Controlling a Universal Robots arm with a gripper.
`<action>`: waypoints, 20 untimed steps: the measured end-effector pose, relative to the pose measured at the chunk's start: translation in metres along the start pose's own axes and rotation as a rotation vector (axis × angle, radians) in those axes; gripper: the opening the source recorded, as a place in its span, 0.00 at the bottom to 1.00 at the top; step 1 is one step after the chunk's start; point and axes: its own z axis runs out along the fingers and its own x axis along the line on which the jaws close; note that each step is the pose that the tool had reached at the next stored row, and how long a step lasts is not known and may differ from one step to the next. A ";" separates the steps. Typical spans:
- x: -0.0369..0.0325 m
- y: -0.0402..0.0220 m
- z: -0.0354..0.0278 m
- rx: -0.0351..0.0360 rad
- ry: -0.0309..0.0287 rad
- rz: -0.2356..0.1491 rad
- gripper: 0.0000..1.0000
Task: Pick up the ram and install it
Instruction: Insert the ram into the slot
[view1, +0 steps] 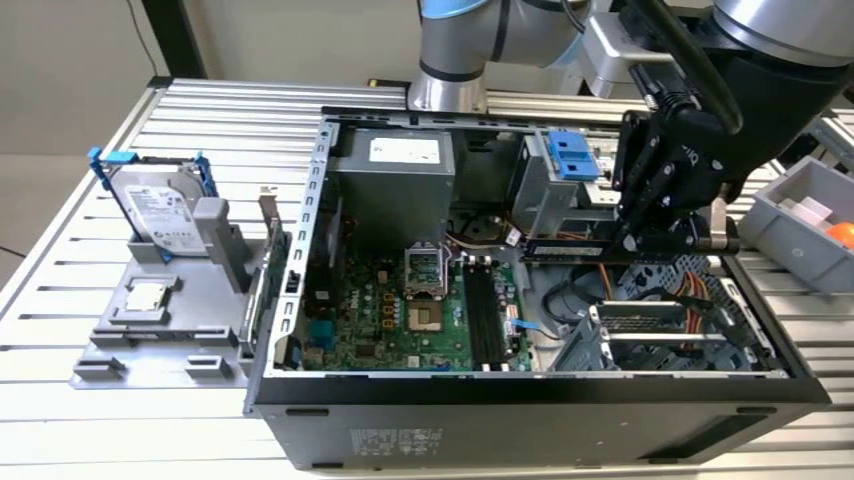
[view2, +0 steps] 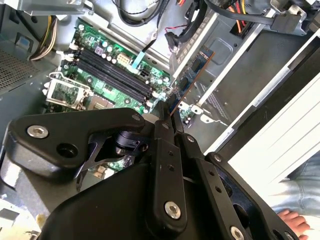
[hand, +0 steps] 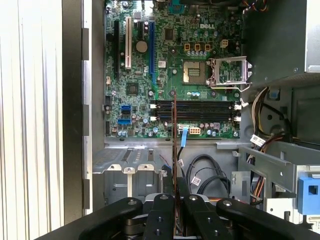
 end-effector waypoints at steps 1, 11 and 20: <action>0.0000 0.0000 0.0000 0.0000 0.0000 0.000 0.00; -0.0085 0.0001 0.0007 0.0007 -0.0005 0.014 0.00; -0.0163 0.0002 0.0015 0.0027 -0.0011 0.043 0.00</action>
